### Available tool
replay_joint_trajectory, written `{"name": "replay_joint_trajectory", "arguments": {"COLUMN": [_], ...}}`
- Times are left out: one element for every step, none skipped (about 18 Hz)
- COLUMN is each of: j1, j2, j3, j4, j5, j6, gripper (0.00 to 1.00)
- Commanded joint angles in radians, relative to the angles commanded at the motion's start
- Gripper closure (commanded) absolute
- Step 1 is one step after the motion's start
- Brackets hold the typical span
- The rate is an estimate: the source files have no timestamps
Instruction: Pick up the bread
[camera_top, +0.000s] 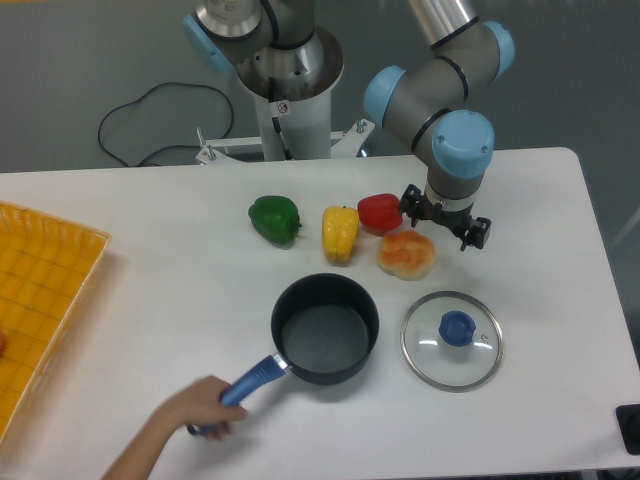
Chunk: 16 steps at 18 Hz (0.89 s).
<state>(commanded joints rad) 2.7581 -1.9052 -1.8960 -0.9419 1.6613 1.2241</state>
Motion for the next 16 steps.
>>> {"name": "replay_joint_trajectory", "arguments": {"j1": [0.000, -0.002, -0.002, -0.003, -0.005, -0.006, -0.006, -0.008, -0.008, -0.009, -0.009, -0.009, -0.015, -0.021, -0.021, -0.021], "j2": [0.000, -0.002, -0.005, -0.011, -0.015, -0.018, -0.024, -0.031, -0.034, -0.035, -0.040, -0.043, -0.051, -0.055, -0.061, -0.063], "j3": [0.002, 0.002, 0.002, 0.002, 0.002, 0.002, 0.002, 0.002, 0.002, 0.002, 0.002, 0.002, 0.003, 0.008, 0.009, 0.011], "j4": [0.000, 0.000, 0.002, 0.002, 0.003, 0.009, 0.017, 0.018, 0.021, 0.021, 0.021, 0.023, 0.023, 0.023, 0.023, 0.023], "j5": [0.002, 0.002, 0.002, 0.002, 0.002, 0.003, 0.003, 0.003, 0.005, 0.005, 0.006, 0.006, 0.008, 0.008, 0.009, 0.008], "j6": [0.002, 0.002, 0.003, 0.003, 0.003, 0.003, 0.003, 0.003, 0.003, 0.003, 0.003, 0.003, 0.003, 0.003, 0.003, 0.003], "gripper": [0.03, 0.09, 0.16, 0.18, 0.19, 0.23, 0.26, 0.27, 0.29, 0.30, 0.30, 0.32, 0.34, 0.37, 0.42, 0.49]}}
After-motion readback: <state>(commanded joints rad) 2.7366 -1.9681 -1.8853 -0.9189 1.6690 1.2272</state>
